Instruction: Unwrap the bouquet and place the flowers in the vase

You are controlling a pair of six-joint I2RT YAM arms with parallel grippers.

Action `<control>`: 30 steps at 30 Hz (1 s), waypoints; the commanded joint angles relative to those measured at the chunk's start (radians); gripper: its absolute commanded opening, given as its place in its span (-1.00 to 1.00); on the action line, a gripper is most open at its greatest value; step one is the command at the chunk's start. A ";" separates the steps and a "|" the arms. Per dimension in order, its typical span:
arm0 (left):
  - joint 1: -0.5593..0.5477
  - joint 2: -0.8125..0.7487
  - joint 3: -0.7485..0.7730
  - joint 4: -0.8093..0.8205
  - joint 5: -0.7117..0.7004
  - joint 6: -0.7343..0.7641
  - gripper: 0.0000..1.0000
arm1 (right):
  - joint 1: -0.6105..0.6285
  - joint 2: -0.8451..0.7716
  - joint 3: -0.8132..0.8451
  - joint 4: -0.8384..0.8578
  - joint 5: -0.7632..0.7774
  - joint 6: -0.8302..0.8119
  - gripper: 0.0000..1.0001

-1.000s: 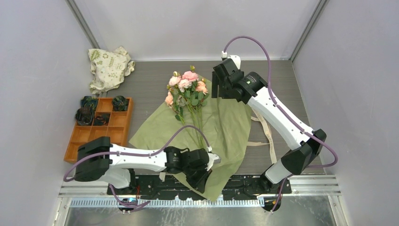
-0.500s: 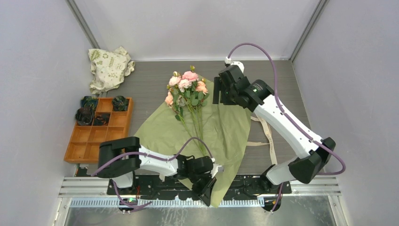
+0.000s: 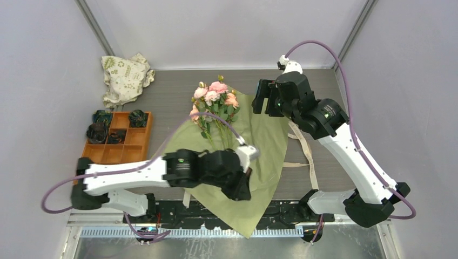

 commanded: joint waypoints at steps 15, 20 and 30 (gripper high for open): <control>-0.004 -0.829 -0.045 -0.272 -1.368 -0.001 -0.41 | 0.095 0.650 0.532 -0.128 -0.107 -0.119 0.53; -0.004 -0.752 0.053 -0.398 -1.509 0.056 -0.39 | 0.091 0.993 0.855 -0.221 -0.109 -0.156 0.40; 0.098 -0.460 0.060 -0.134 -1.626 0.393 -0.31 | 0.029 1.243 0.953 -0.193 -0.137 -0.178 0.26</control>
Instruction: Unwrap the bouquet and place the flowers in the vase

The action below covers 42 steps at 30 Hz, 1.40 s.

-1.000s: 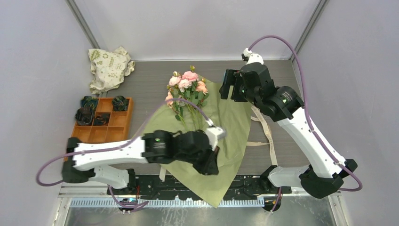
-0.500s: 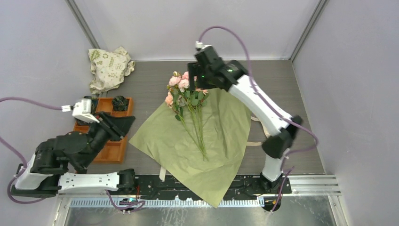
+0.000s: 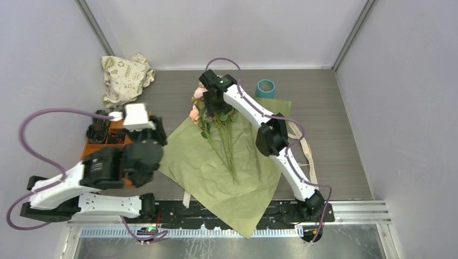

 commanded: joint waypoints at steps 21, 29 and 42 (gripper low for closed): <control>1.074 0.255 -0.345 0.418 1.531 -0.081 -0.69 | 0.007 -0.156 -0.258 0.182 -0.013 -0.033 -0.14; 1.086 0.244 -0.370 0.408 1.508 -0.063 -0.69 | 0.025 -0.101 -0.239 0.172 -0.051 -0.020 -0.15; 1.093 0.221 -0.412 0.404 1.510 -0.059 -0.71 | 0.025 -0.160 -0.261 0.178 0.016 -0.026 -0.99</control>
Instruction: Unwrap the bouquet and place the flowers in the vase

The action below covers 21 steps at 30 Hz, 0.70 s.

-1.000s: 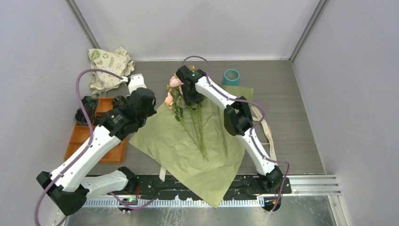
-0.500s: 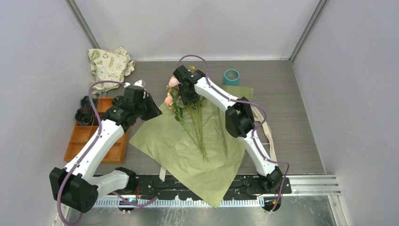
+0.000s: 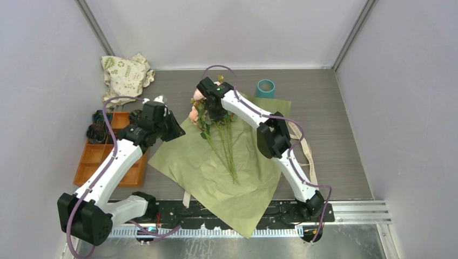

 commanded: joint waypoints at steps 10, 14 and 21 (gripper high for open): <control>0.009 -0.054 -0.006 0.033 0.019 0.005 -0.72 | 0.002 -0.274 0.022 0.034 0.062 -0.029 -0.98; 0.009 -0.053 -0.006 0.040 0.035 -0.002 -0.72 | 0.002 -0.351 0.016 0.041 0.058 -0.043 -0.98; 0.009 -0.036 0.004 0.054 0.068 -0.019 -0.72 | 0.014 -0.480 -0.130 -0.003 0.043 -0.023 -0.98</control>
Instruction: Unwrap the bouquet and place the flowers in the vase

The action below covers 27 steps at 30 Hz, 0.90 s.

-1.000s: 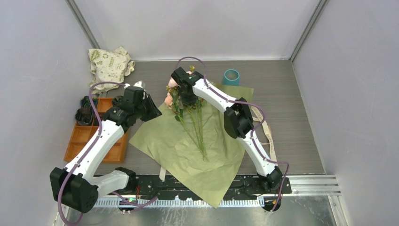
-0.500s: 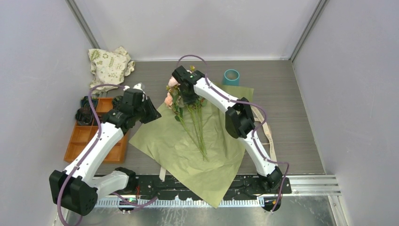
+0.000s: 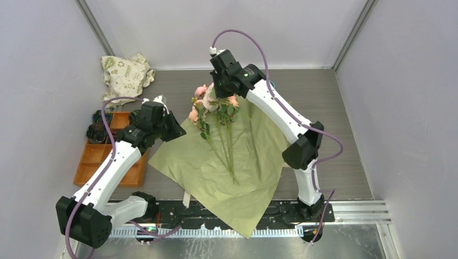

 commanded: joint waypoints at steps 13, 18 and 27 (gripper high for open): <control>0.030 0.267 0.805 -0.309 0.244 -0.426 -0.90 | 0.021 -0.233 -0.563 0.041 0.066 0.030 -0.04; 0.029 0.236 0.834 -0.300 0.228 -0.562 -0.86 | 0.020 -0.144 -0.558 0.034 0.076 0.027 -0.03; 0.029 0.320 0.960 -0.393 0.244 -0.556 -0.83 | 0.020 -0.036 -0.638 0.061 0.037 0.049 -0.04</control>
